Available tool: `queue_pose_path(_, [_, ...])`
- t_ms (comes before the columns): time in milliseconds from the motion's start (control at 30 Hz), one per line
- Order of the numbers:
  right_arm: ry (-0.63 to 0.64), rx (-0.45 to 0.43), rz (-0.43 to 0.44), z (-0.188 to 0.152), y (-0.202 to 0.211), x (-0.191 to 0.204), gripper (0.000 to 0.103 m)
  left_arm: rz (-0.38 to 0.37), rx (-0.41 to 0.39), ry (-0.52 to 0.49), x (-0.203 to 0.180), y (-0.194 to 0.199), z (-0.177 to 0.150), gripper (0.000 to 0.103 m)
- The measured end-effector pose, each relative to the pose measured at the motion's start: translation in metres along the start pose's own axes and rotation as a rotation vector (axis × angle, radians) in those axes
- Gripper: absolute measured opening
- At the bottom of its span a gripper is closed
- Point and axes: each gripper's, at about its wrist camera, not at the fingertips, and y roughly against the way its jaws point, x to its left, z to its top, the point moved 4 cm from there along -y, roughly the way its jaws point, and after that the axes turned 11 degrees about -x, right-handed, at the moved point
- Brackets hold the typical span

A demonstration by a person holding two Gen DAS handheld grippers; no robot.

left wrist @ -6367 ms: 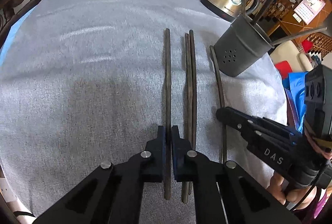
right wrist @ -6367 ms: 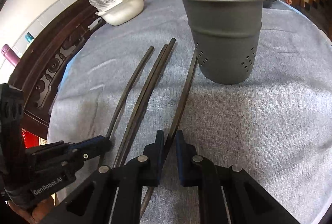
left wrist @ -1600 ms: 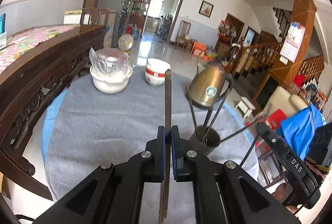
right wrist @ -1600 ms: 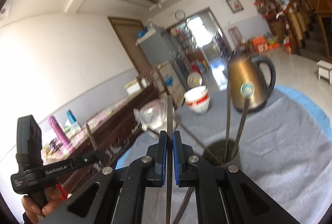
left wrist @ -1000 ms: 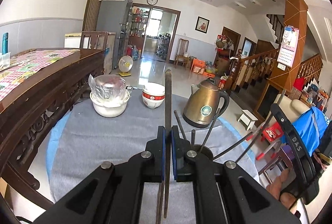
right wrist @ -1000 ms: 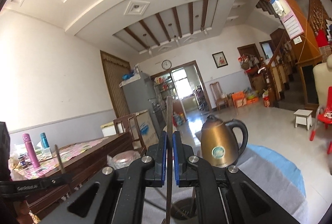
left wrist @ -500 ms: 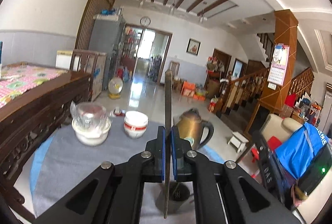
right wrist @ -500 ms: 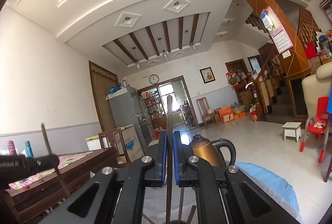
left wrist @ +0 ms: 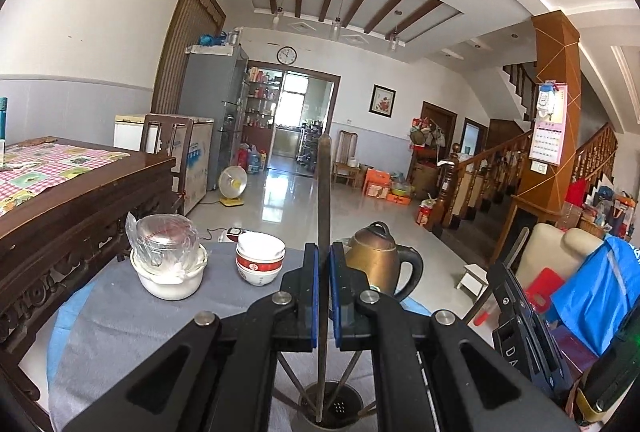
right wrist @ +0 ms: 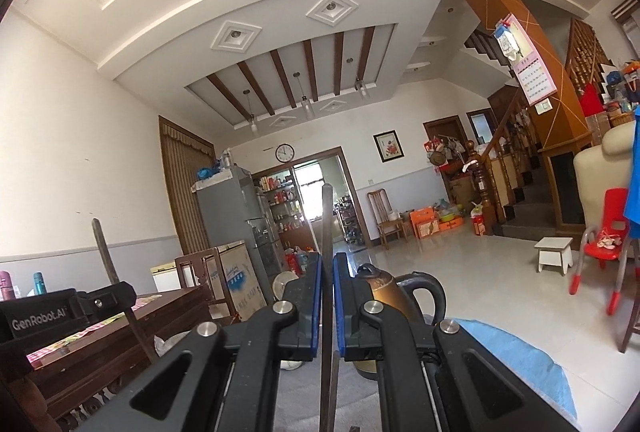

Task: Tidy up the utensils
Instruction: 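Lower both chopsticks into the gray holder and open both grippers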

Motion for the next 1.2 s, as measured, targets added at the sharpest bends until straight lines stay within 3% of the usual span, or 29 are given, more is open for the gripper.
queue_pose_path(533, [-0.003, 0.09, -0.037, -0.034, -0.017, -0.012, 0.007, 0.085, 0.051, 0.017, 0.004, -0.037, -0.048, 0.005])
queue_pose_path(1200, [-0.001, 0.177, 0.012, -0.051, 0.0, -0.02, 0.007, 0.068, 0.124, 0.021, 0.011, -0.031, -0.078, 0.006])
